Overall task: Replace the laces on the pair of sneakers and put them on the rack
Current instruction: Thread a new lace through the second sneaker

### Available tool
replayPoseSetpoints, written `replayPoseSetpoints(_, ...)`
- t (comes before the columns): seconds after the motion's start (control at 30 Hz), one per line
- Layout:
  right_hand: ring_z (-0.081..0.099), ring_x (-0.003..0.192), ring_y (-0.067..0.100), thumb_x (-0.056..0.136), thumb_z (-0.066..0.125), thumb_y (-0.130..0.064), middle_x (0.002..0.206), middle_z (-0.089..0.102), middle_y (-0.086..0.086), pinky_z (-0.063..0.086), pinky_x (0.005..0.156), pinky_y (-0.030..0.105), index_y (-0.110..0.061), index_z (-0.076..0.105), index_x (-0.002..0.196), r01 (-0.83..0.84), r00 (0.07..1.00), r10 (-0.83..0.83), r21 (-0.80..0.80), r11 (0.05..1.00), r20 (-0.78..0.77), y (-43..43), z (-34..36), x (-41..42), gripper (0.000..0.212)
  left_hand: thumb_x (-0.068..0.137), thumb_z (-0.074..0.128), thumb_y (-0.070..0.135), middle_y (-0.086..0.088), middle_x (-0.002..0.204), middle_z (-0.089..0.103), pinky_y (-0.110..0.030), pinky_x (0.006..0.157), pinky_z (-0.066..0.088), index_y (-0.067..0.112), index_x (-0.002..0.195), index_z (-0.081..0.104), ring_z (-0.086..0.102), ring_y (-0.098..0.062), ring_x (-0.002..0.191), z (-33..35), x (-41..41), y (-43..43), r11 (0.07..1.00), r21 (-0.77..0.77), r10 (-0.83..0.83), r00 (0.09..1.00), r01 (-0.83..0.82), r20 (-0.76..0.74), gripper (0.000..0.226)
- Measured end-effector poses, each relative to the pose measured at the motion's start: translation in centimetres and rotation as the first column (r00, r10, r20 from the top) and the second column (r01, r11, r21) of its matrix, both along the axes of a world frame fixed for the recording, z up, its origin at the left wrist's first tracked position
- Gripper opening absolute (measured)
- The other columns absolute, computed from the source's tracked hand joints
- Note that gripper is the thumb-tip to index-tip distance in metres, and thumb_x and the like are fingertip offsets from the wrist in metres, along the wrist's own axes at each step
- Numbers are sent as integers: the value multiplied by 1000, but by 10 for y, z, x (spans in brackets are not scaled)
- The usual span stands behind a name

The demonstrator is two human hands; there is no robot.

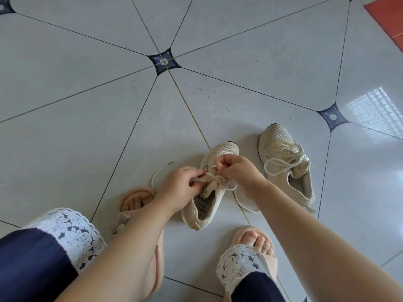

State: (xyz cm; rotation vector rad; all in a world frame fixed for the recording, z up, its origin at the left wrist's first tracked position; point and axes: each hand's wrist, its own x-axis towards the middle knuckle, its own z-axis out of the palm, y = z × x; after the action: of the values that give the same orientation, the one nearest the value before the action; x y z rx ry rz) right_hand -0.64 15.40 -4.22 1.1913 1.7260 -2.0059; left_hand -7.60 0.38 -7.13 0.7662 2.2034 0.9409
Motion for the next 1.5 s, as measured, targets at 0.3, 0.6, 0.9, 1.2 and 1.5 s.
replayPoseSetpoints(0.3, 58, 66, 14, 86, 61, -2, 76, 63, 3, 48, 66, 25, -15, 63, 78, -42, 999, 42, 125, 991, 4, 12, -3, 9, 15, 77, 69, 22, 4, 97, 64, -10, 72, 32, 21, 106, 68, 56, -8, 87, -1, -3, -1, 996, -84, 14, 1000, -14, 2, 29)
replayPoseSetpoints(0.6, 56, 69, 2, 80, 70, -27, 78, 64, -8, 43, 64, 14, -23, 58, 81, -189, 982, 164, 428, 884, 94, -8, -11, 46, 12, 68, 64, 17, 1, 102, 50, -26, 72, 37, 16, 103, 47, 51, -20, 89, 17, -16, 9, 917, -229, -360, 924, 326, -127, 39)
replayPoseSetpoints(0.9, 53, 82, 19, 94, 44, -25, 80, 54, -3, 40, 72, 32, -15, 51, 76, -530, 840, 436, 663, 530, 323, -2, -4, 53, 22, 79, 68, 22, 14, 64, 49, -8, 60, 33, 14, 74, 67, 48, -7, 64, 24, -31, 4, 979, -139, -170, 977, 151, -132, 10)
replayPoseSetpoints(1.2, 56, 80, 19, 95, 37, -27, 85, 59, -9, 26, 76, 29, -24, 48, 84, -550, 815, 395, 782, 295, 424, 7, 4, 63, 16, 83, 60, 5, -3, 75, 60, -20, 61, 25, 3, 76, 65, 45, -14, 72, 21, -23, -7, 992, -124, -26, 975, -2, -220, 9)
replayPoseSetpoints(1.5, 55, 94, 19, 95, 42, -30, 94, 62, -7, 31, 88, 30, -21, 57, 102, -566, 790, 461, 770, 294, 404, 7, 8, 61, 19, 81, 63, 11, 9, 77, 48, -25, 67, 33, 15, 87, 67, 50, -18, 85, 27, -34, -6, 963, -245, -163, 967, 113, -198, 8)
